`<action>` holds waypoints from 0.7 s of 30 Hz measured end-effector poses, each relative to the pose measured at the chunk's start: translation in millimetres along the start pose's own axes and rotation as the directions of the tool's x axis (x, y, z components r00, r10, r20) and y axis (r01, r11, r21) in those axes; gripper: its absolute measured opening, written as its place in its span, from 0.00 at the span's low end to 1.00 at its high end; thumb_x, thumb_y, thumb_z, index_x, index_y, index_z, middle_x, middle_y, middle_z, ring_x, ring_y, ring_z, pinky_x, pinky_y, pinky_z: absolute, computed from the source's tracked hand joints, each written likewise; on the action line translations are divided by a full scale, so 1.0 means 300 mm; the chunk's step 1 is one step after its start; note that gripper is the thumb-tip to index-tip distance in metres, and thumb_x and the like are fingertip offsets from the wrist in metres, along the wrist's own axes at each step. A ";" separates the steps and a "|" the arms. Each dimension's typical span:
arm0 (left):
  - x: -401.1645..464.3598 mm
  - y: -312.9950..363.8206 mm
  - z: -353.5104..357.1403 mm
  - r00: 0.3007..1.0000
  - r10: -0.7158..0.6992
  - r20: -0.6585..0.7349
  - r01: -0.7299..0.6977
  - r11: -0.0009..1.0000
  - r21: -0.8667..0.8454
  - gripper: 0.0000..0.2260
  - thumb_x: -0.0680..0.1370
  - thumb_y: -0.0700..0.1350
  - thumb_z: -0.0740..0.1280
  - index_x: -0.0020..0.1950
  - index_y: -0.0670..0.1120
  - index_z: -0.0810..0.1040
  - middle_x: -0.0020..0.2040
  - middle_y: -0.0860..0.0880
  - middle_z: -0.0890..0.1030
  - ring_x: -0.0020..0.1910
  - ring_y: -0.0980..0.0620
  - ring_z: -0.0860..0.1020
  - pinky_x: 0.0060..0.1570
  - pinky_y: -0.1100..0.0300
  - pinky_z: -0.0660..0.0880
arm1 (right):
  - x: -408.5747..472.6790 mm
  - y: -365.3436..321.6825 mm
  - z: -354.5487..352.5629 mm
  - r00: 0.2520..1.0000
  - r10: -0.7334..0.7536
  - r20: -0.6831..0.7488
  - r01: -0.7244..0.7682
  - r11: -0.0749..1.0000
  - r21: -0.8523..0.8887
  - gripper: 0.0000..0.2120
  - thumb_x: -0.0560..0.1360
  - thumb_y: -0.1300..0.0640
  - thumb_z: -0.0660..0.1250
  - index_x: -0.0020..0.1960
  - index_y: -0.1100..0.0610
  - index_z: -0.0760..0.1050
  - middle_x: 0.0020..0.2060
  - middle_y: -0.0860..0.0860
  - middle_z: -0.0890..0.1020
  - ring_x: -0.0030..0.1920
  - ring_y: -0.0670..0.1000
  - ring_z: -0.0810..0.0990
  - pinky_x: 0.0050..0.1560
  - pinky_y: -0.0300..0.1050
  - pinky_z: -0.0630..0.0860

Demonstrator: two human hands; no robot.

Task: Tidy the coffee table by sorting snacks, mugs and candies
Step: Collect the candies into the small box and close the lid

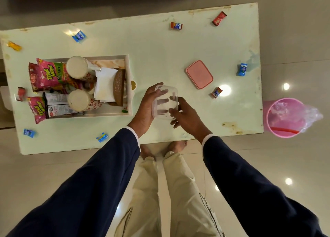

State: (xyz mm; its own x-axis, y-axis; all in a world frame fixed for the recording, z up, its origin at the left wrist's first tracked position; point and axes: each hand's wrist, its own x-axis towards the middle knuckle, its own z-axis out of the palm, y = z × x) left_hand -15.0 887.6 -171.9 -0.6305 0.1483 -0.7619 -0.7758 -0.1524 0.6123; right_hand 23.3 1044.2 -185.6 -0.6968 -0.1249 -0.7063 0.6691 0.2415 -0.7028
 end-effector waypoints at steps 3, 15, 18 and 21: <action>0.024 -0.039 -0.022 0.997 0.043 -0.060 -0.029 0.974 0.226 0.22 0.84 0.56 0.61 0.78 0.57 0.64 0.77 0.49 0.69 0.71 0.48 0.73 0.63 0.46 0.76 | 0.050 0.002 -0.013 0.988 -0.026 -0.154 0.007 0.992 -0.127 0.17 0.79 0.61 0.61 0.67 0.52 0.72 0.39 0.51 0.80 0.31 0.49 0.83 0.32 0.44 0.83; -0.049 -0.126 -0.208 0.994 0.054 -0.097 -0.017 0.936 0.350 0.13 0.83 0.46 0.64 0.52 0.64 0.82 0.61 0.57 0.82 0.60 0.59 0.78 0.49 0.56 0.73 | 0.246 0.006 -0.106 0.944 -0.021 -0.328 -0.077 0.956 -0.284 0.24 0.79 0.61 0.63 0.74 0.58 0.63 0.64 0.60 0.72 0.58 0.61 0.80 0.60 0.58 0.79; -0.083 -0.148 -0.238 0.989 0.076 -0.127 -0.017 0.912 0.410 0.12 0.83 0.44 0.63 0.53 0.60 0.82 0.60 0.56 0.83 0.59 0.58 0.78 0.51 0.57 0.73 | 0.162 0.028 -0.077 0.897 -0.086 -0.433 -0.065 0.944 -0.323 0.23 0.79 0.57 0.65 0.72 0.59 0.64 0.66 0.57 0.71 0.62 0.56 0.77 0.59 0.49 0.76; -0.140 -0.170 -0.273 0.982 0.119 -0.146 -0.038 0.885 0.464 0.11 0.82 0.41 0.62 0.55 0.56 0.82 0.56 0.59 0.83 0.55 0.63 0.78 0.54 0.59 0.72 | 0.038 0.038 -0.010 0.872 -0.182 -0.455 -0.005 0.925 -0.379 0.20 0.78 0.59 0.65 0.69 0.57 0.68 0.61 0.54 0.73 0.56 0.53 0.78 0.56 0.51 0.78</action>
State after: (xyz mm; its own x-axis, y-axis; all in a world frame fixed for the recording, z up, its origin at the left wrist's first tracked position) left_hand 53.1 809.0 -188.5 -0.7080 -0.0151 -0.7061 -0.6740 0.3130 0.6691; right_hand 22.1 1048.3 -201.4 -0.8468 0.2848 -0.4493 0.5243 0.5890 -0.6149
